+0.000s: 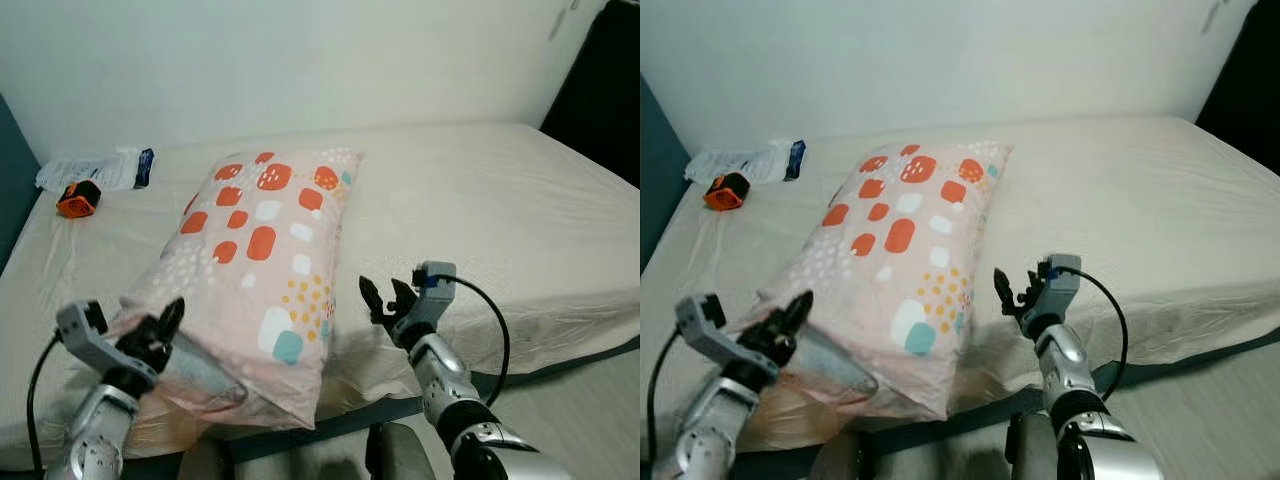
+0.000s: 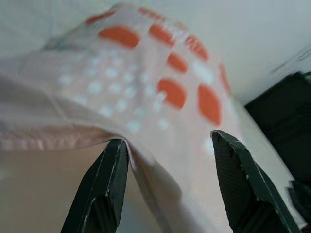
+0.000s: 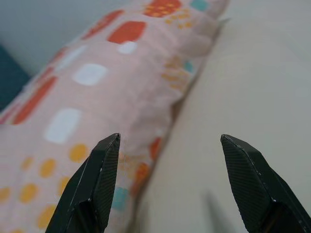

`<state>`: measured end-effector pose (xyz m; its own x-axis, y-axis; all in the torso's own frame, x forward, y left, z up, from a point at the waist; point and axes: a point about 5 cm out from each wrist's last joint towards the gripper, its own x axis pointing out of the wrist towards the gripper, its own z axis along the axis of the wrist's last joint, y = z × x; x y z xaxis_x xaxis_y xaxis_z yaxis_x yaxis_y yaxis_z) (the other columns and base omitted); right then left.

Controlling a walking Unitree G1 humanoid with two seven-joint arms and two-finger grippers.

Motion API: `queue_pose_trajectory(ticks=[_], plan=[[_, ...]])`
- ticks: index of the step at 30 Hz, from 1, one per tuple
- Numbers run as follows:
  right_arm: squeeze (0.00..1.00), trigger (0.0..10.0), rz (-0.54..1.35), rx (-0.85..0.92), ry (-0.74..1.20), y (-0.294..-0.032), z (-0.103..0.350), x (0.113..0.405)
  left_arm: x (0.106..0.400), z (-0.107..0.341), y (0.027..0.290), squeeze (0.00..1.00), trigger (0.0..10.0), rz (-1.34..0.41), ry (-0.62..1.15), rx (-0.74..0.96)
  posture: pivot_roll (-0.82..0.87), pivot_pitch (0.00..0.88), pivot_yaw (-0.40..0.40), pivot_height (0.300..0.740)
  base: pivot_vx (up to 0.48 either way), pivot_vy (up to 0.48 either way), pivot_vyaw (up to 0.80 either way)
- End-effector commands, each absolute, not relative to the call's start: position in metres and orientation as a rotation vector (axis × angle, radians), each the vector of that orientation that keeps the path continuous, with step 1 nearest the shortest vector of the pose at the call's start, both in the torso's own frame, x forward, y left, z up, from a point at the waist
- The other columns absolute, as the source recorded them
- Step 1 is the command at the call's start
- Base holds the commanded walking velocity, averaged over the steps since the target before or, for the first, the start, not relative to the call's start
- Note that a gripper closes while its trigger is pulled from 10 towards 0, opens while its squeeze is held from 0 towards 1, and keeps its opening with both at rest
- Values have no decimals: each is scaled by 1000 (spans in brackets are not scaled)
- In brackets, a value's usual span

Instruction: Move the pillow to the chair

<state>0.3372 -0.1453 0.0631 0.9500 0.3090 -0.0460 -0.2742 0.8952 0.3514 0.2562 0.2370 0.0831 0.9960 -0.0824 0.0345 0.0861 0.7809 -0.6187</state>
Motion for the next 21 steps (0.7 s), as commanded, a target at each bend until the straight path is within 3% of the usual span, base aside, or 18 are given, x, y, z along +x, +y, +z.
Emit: queue_pose_trajectory(ticks=[1,9,21], plan=[[0,10000,363,409,122,-138,66,341,255,90,234,0,10000,-116,-23,-670,176,0,-90,561,0,0,0],[0,10000,435,532,137,-129,79,352,245,108,234,0,10000,-144,-57,-631,246,64,-106,561,0,0,0],[0,10000,418,461,218,-116,80,357,216,130,231,0,10000,-202,-32,-584,351,155,-108,561,0,0,0]])
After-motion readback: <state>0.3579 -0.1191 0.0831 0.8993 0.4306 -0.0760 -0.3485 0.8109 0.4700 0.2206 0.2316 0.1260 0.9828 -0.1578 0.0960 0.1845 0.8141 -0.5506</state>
